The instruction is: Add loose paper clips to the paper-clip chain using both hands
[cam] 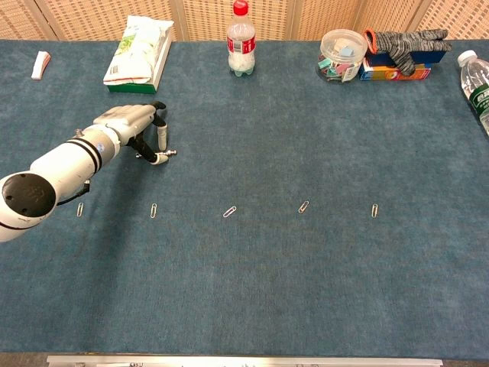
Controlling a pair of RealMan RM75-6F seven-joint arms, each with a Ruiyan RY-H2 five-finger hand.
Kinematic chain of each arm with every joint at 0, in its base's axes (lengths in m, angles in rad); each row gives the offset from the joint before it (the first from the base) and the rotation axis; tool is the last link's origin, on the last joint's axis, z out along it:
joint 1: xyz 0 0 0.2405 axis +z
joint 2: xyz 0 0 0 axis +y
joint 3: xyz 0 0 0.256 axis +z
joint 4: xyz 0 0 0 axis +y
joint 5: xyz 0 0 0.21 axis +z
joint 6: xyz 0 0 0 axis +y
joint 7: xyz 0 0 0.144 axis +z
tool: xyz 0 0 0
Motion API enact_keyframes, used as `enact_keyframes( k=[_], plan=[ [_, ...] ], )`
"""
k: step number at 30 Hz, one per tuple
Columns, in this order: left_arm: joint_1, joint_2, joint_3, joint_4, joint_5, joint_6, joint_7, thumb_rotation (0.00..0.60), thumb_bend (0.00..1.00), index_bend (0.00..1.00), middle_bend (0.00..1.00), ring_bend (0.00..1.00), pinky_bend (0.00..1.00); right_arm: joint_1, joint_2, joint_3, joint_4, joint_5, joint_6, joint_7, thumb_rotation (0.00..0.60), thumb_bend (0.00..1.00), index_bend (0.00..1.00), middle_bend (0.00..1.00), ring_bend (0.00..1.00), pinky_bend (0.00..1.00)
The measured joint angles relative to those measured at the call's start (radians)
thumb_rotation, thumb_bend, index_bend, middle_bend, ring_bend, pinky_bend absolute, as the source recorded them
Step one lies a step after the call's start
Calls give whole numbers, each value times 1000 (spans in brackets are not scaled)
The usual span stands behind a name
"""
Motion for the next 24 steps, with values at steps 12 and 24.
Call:
enact_keyframes(
  k=[12,24],
  plan=[
    [2,-8,-4,7,-4,13,15,600,297,579,28,0,87,1,-1,-1,2,-2,-1,0,600,0,152,165,64,369],
    [9,14,-7,-24,-11,15,19,600,327,591,30,0,87,1,-1,-2,0,-4,-1,-2,600,0,152,165,64,369]
  ],
)
